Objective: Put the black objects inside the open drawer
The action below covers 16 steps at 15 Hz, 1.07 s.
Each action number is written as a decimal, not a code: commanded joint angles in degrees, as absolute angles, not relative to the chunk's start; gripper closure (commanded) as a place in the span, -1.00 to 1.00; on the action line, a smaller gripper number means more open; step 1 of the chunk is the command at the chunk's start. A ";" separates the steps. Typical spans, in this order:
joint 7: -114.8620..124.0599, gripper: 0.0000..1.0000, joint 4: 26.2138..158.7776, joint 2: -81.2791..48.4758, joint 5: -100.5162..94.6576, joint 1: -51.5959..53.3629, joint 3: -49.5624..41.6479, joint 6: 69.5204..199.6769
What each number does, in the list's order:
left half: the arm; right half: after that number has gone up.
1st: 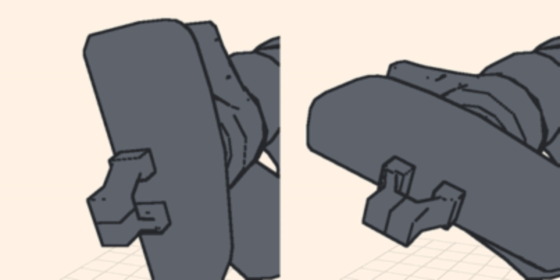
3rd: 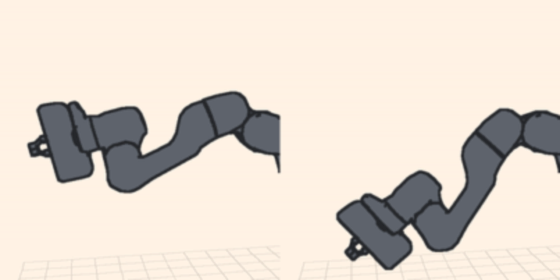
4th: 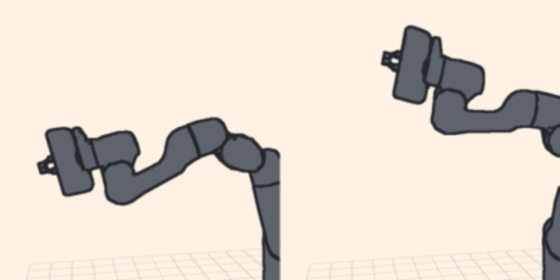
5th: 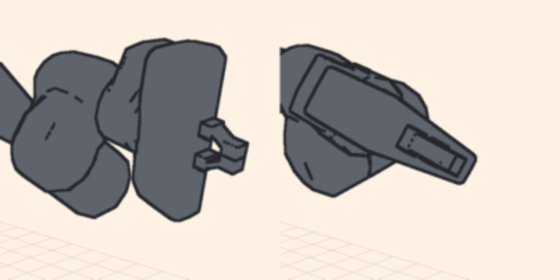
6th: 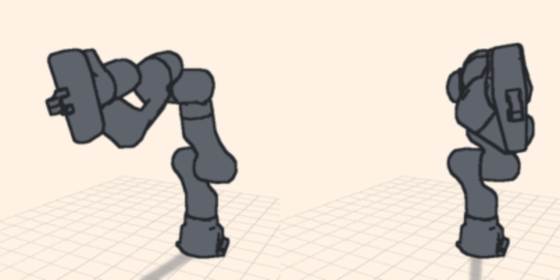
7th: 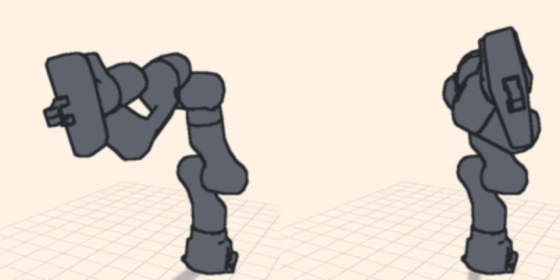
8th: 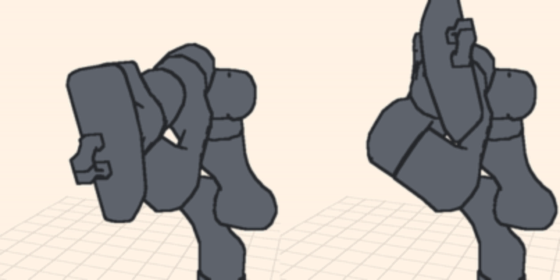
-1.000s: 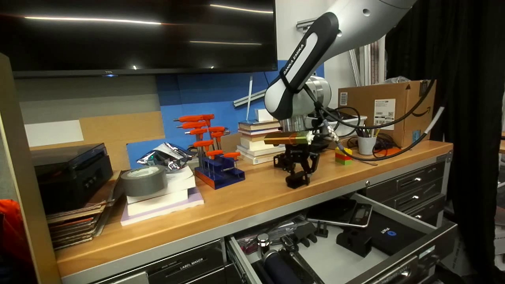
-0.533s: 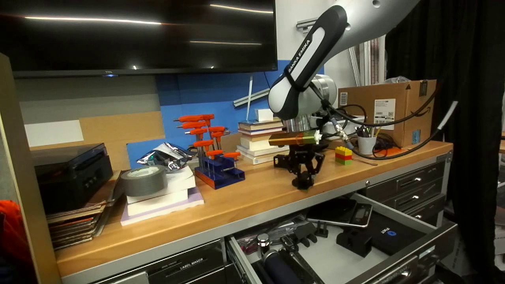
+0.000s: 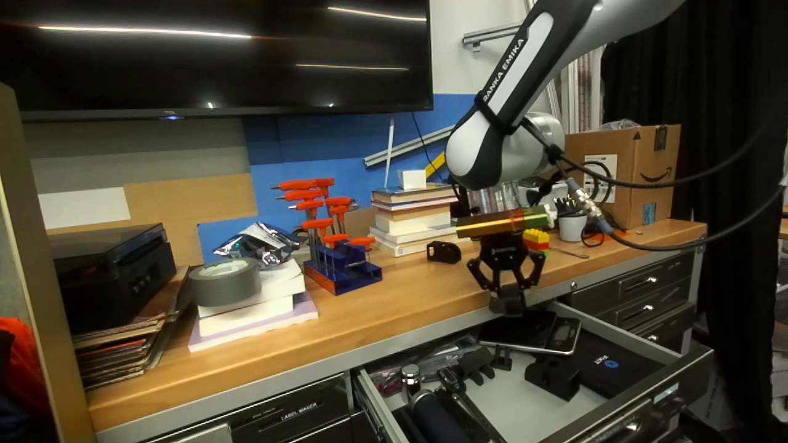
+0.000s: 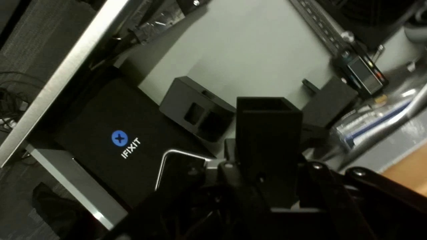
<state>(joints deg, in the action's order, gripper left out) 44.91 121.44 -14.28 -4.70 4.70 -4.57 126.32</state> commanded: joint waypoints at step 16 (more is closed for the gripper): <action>-13.04 0.56 132.88 -18.29 10.10 -5.52 1.73 137.63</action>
<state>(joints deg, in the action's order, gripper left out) -9.34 132.74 -18.47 6.72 -4.59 -0.62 137.65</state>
